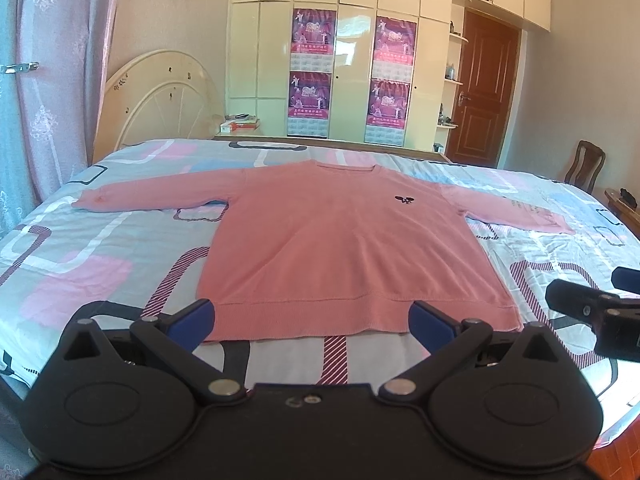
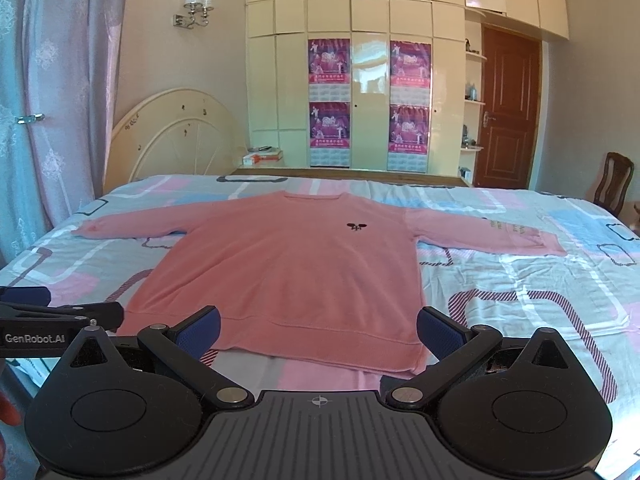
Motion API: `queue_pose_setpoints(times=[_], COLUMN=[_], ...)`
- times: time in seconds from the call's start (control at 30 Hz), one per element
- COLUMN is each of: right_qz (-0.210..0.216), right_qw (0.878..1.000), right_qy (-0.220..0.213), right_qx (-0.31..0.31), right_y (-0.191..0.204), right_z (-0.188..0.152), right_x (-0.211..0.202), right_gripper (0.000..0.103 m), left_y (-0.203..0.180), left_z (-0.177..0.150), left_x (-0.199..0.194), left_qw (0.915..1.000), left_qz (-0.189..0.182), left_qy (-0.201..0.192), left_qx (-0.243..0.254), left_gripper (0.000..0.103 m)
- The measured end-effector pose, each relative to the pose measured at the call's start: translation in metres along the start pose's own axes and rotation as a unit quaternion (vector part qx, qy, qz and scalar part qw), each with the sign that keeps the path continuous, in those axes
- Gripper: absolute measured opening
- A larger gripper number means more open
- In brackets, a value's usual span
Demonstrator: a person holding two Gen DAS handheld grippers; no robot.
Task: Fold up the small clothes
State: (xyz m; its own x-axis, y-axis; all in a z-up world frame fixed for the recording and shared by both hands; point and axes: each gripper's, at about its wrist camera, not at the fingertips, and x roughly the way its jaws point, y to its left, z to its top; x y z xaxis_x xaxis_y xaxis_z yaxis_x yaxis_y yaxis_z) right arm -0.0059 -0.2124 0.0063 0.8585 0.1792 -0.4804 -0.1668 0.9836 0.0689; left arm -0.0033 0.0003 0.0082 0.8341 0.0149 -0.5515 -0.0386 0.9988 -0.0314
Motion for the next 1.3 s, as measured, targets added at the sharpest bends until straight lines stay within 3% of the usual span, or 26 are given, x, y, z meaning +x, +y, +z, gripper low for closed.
queue_pose_setpoints(times=[0.23,0.47,0.57,0.7,0.83,0.87,0.9,0.93,1.03,1.07,1.1,1.17,1.23,1.3], right_qz=[-0.018,-0.046,-0.059,-0.079,-0.097,-0.102,-0.108,-0.116,-0.131,-0.136,-0.141,-0.147,-0.156,-0.164], right_qw=[1.000,0.999,0.997,0.995,0.992,0.991,0.990,0.989,0.985,0.984,0.982,0.978,0.972,0.965], right_qy=[-0.007,-0.023,-0.030,-0.041,-0.048,-0.048,-0.046,-0.041,-0.032,-0.029,-0.024,-0.018,-0.007,-0.003], right_qx=[0.001,0.015,0.029,0.046,0.066,0.070,0.075,0.082,0.106,0.112,0.121,0.148,0.176,0.203], right_y=[-0.011,-0.038,-0.060,-0.097,-0.143,-0.155,-0.169,-0.184,-0.236,-0.254,-0.270,-0.310,-0.348,-0.381], right_z=[0.010,0.021,0.028,0.038,0.048,0.050,0.054,0.057,0.070,0.073,0.076,0.081,0.084,0.085], right_x=[0.014,0.032,0.049,0.078,0.116,0.127,0.138,0.149,0.181,0.192,0.202,0.224,0.245,0.261], right_gripper=[0.103,0.103,0.103,0.103,0.102,0.089,0.070,0.064,0.063,0.063,0.063,0.062,0.053,0.048], left_y=[0.010,0.001,-0.009,-0.025,-0.039,-0.043,-0.047,-0.050,-0.064,-0.068,-0.074,-0.083,-0.093,-0.101], left_z=[0.009,0.023,0.031,0.044,0.057,0.061,0.066,0.071,0.087,0.093,0.100,0.111,0.120,0.126], left_x=[0.018,0.046,0.056,0.087,0.126,0.139,0.152,0.162,0.196,0.207,0.220,0.243,0.263,0.280], left_qw=[0.9996,0.9968,0.9977,0.9966,0.9981,0.9986,0.9989,0.9992,0.9996,0.9998,0.9999,0.9999,0.9998,0.9997], left_qz=[-0.016,-0.075,-0.064,-0.081,-0.056,-0.048,-0.041,-0.036,-0.018,-0.013,-0.008,-0.004,0.004,0.003], left_qy=[0.000,-0.002,-0.018,-0.017,-0.024,-0.022,-0.020,-0.018,-0.019,-0.016,-0.010,0.005,0.010,0.017], left_qx=[-0.023,-0.028,-0.011,0.001,0.003,0.004,0.002,-0.001,-0.007,-0.009,-0.011,-0.015,-0.018,-0.016], left_gripper=[0.103,0.103,0.102,0.102,0.101,0.101,0.100,0.100,0.089,0.075,0.074,0.078,0.090,0.090])
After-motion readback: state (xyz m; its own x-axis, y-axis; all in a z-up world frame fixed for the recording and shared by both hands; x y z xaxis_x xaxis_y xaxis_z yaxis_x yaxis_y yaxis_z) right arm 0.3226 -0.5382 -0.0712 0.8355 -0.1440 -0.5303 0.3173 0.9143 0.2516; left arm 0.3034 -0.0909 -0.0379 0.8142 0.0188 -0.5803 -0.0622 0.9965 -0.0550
